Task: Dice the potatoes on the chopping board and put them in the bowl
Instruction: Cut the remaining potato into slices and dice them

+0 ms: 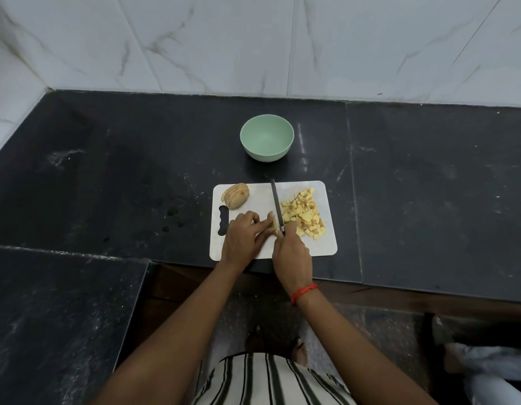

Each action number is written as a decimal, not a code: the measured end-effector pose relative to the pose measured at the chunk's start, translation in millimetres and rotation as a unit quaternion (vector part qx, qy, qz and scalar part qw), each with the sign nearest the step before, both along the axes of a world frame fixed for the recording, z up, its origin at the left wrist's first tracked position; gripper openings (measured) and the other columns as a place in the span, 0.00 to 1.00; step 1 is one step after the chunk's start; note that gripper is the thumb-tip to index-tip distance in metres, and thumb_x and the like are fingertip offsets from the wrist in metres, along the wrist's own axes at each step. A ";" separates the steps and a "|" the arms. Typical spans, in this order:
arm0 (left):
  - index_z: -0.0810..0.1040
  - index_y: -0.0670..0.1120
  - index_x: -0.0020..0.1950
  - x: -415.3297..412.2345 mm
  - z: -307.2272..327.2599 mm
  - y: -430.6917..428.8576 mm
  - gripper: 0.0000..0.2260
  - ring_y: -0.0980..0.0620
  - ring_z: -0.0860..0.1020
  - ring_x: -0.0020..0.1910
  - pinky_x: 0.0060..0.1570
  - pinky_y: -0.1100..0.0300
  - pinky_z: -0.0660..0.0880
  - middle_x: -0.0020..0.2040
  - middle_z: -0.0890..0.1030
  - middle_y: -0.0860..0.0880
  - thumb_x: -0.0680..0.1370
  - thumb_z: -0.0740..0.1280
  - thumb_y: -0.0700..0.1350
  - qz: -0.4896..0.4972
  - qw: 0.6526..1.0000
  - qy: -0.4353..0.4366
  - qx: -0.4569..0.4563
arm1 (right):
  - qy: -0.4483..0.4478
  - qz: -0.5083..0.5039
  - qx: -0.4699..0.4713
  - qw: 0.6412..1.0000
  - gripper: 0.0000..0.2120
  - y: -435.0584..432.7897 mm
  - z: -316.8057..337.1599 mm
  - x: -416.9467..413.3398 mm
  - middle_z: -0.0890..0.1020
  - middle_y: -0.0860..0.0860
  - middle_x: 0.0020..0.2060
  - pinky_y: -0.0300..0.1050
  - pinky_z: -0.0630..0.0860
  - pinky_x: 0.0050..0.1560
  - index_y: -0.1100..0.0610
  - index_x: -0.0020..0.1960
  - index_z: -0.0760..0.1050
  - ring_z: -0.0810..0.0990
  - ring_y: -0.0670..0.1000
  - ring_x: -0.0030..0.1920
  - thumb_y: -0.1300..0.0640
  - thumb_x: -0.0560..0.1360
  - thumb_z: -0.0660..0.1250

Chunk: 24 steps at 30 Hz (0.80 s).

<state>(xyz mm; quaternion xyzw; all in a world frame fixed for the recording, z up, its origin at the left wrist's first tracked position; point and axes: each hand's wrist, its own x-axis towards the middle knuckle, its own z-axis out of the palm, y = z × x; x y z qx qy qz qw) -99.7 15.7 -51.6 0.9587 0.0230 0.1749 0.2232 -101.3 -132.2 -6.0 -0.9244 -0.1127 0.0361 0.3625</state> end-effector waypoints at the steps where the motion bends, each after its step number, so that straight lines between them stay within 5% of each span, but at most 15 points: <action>1: 0.80 0.55 0.67 0.0 -0.2 0.1 0.15 0.49 0.71 0.40 0.38 0.52 0.69 0.44 0.74 0.48 0.83 0.64 0.56 0.000 1.000 -0.002 -0.004 | 0.009 0.000 -0.009 1.000 0.07 1.1 -0.2 1.4 0.82 0.59 0.45 0.50 0.66 0.36 0.56 0.61 0.65 0.80 0.66 0.43 0.57 0.83 0.57; 8: 0.84 0.51 0.62 0.3 -1.5 1.8 0.11 0.49 0.72 0.40 0.36 0.50 0.72 0.43 0.75 0.48 0.80 0.72 0.50 0.000 0.999 -0.006 -0.037 | 0.013 0.028 -0.066 0.997 0.07 3.2 -8.4 8.6 0.83 0.58 0.44 0.51 0.71 0.36 0.55 0.59 0.65 0.82 0.65 0.43 0.53 0.84 0.55; 24: 0.87 0.49 0.55 0.7 -4.4 3.4 0.11 0.50 0.72 0.41 0.38 0.53 0.69 0.44 0.75 0.50 0.81 0.68 0.54 0.001 1.000 0.002 -0.015 | 0.016 0.067 -0.136 0.988 0.10 6.1 -1.5 12.2 0.83 0.57 0.43 0.48 0.68 0.35 0.54 0.64 0.64 0.82 0.62 0.41 0.59 0.83 0.55</action>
